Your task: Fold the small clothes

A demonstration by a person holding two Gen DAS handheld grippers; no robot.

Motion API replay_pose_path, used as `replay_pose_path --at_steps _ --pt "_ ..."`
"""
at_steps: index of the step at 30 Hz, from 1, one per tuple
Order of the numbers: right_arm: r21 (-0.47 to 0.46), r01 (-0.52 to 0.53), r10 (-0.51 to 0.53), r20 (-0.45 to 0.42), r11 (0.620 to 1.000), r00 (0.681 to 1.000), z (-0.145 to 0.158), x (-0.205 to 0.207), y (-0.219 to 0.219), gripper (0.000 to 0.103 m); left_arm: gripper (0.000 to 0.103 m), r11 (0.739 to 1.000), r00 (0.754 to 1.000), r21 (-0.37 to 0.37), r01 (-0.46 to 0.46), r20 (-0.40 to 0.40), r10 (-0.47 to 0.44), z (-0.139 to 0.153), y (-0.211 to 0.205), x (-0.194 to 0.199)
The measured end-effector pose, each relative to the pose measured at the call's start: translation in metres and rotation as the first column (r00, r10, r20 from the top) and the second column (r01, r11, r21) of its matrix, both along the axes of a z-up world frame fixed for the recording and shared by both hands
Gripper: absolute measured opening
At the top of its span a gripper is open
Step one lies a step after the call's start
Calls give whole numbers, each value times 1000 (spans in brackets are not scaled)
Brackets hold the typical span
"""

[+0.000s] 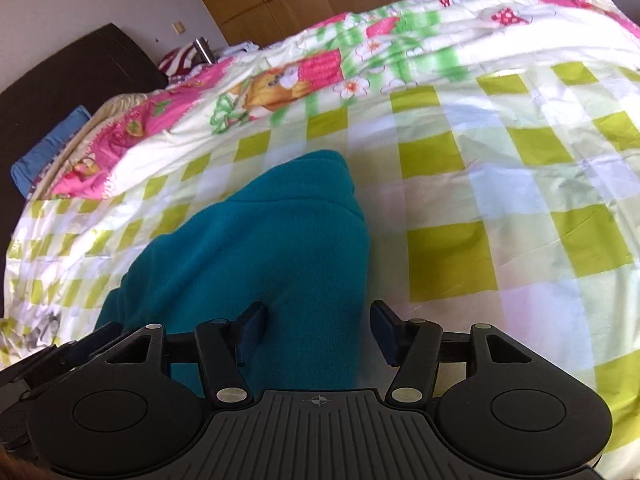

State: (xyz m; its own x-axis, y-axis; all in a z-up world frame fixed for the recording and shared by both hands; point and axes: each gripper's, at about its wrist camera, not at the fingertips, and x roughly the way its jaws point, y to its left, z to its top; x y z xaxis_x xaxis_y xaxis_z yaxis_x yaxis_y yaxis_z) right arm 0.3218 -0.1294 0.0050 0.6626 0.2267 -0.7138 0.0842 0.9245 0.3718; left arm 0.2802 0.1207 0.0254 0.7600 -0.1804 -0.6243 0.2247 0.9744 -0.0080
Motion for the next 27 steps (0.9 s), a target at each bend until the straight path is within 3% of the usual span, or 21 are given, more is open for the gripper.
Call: replay_pose_path --at_steps 2,4,6,8,11,15,18,21,24,27 --pt "51 6 -6 -12 999 1000 -15 5 -5 55 47 1000 1000 0 -4 3 4 -14 1 9" --pt "62 0 2 -23 998 1000 -11 3 -10 55 47 1000 1000 -10 3 -10 -3 -12 2 12" --pt "36 -4 5 -25 999 1000 6 2 -12 54 47 999 999 -30 19 -27 -20 0 6 13" --pt "-24 -1 2 51 1000 999 30 -2 -12 55 47 998 999 -36 43 12 -43 17 8 9" --pt "-84 -7 13 71 996 997 35 16 -2 57 47 999 998 -23 26 56 -25 23 8 16" --pt "-91 18 -21 -30 996 999 11 34 6 57 53 1000 998 -1 -22 -65 22 -9 9 39" --pt "-50 34 -32 39 998 999 40 5 -3 57 52 1000 1000 17 -5 -26 6 11 8 21" --pt "-46 -3 8 104 999 995 63 -49 -6 59 52 1000 1000 17 6 27 -6 34 18 -16" --pt "-3 -74 74 71 997 995 58 -106 3 59 52 1000 1000 22 5 23 -5 35 32 -54" --pt "-45 -149 149 9 988 989 32 -146 30 59 53 997 1000 79 1 11 -2 20 38 -83"
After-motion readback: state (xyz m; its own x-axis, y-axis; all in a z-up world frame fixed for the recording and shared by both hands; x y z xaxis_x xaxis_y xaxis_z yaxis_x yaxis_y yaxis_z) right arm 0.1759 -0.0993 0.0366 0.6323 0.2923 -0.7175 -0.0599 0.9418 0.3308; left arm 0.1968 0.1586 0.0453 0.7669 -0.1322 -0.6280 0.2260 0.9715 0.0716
